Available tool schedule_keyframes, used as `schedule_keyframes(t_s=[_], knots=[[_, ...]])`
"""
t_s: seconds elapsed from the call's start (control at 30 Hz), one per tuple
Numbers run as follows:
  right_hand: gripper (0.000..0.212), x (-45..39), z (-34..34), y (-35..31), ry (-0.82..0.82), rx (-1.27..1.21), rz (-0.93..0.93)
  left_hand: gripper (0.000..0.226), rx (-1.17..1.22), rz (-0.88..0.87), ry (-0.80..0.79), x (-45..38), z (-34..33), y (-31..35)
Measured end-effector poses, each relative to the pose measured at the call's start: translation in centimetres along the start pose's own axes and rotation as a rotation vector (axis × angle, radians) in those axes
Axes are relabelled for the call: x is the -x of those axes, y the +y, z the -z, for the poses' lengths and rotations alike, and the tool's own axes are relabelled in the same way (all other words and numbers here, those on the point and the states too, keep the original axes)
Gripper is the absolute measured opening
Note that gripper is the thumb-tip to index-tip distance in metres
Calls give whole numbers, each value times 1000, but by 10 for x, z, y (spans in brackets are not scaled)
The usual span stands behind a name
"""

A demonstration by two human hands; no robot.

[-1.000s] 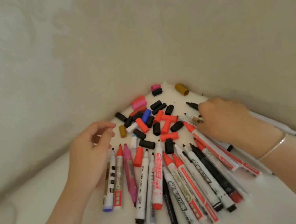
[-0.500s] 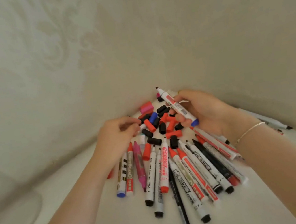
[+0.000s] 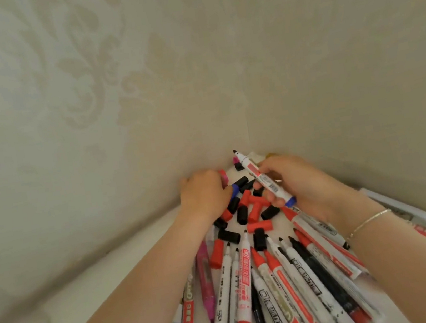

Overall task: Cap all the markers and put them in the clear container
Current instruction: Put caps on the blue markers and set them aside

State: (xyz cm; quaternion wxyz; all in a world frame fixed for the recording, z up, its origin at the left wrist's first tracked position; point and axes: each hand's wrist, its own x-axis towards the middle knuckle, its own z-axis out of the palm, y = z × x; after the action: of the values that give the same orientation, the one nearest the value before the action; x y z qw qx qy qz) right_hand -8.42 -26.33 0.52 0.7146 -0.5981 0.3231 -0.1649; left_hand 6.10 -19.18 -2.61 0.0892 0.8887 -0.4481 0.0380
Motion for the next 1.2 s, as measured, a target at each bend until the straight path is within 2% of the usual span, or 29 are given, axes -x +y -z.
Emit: schedule_keyframes(t_s=[0.2, 0.3, 0.37, 0.5, 0.63, 0.8, 0.93, 1.07, 1.2], knots=[[19, -5, -4, -9, -6, 125, 7, 32, -7, -23, -9, -7, -11, 6], [15, -6, 0, -8, -13, 184, 34, 25, 63, -11, 9, -8, -14, 6], [14, -6, 4, -9, -2, 236, 65, 19, 245, 30, 29, -8, -13, 5], [15, 1, 16, -19, 63, 392, 190, 12, 852, 114, 114, 4, 8, 6], [13, 14, 22, -31, 58, 523, 290, 18, 1168, 124, 129, 19, 28, 2], [12, 20, 13, -30, 36, 546, 322, 25, 1216, 105, 118, 25, 34, -6], [12, 19, 13, -29, 28, 575, 331, 23, 1221, 74, 100, 26, 36, -7], [12, 17, 15, -27, 15, 642, 325, 22, 1132, 29, 82, 27, 38, -10], [11, 19, 17, -27, -18, 703, 335, 23, 1135, -82, -47, 31, 42, -10]])
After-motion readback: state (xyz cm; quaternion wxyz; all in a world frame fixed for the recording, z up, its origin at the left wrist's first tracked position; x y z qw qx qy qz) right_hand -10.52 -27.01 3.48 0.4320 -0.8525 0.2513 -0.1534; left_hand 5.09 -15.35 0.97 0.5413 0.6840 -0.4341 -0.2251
